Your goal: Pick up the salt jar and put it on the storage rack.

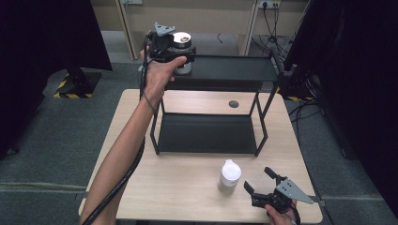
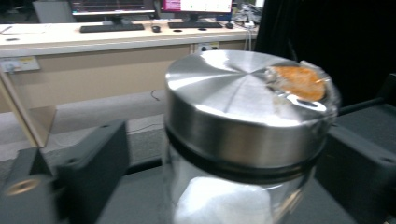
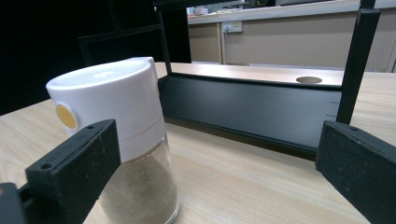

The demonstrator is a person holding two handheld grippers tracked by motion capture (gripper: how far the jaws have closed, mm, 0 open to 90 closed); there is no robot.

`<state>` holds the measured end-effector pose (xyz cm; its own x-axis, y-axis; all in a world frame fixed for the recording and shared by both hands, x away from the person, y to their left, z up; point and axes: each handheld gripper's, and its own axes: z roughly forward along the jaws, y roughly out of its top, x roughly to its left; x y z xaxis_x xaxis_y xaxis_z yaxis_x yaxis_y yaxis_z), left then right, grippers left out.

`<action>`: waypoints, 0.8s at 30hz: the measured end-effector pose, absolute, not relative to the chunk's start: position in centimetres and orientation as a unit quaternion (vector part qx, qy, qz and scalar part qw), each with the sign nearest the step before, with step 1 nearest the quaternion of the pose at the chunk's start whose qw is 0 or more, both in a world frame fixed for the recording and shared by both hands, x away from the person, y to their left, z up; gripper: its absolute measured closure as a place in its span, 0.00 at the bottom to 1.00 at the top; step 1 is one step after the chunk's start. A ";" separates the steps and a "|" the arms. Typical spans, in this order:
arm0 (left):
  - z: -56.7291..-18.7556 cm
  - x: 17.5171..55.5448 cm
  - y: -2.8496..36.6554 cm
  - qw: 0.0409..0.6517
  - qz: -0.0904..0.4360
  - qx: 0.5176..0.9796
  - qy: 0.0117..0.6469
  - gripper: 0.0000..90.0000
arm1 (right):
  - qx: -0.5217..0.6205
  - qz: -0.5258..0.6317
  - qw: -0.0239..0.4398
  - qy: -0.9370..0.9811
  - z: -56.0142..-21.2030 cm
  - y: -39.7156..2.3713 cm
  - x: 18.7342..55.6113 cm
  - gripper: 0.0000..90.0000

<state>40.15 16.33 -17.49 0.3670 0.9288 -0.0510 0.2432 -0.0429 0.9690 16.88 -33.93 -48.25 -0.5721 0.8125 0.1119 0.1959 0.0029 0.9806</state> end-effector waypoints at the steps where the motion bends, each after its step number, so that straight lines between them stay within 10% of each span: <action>1: -17.5 40.1 16.4 0.522 0.327 0.640 0.460 0.03 | 0.383 0.593 0.260 0.659 -48.2 -33.9 16.9 0.00; 24: -17.2 37.4 17.0 0.534 0.306 0.642 0.457 0.00 | 0.384 0.592 0.259 0.660 -48.3 -33.8 16.9 0.00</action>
<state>37.40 16.99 -17.20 0.3943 0.9140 -0.0960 0.2603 -0.0108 0.9655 16.89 -33.78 -48.27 -0.5716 0.8128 0.1126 0.2003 0.0051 0.9797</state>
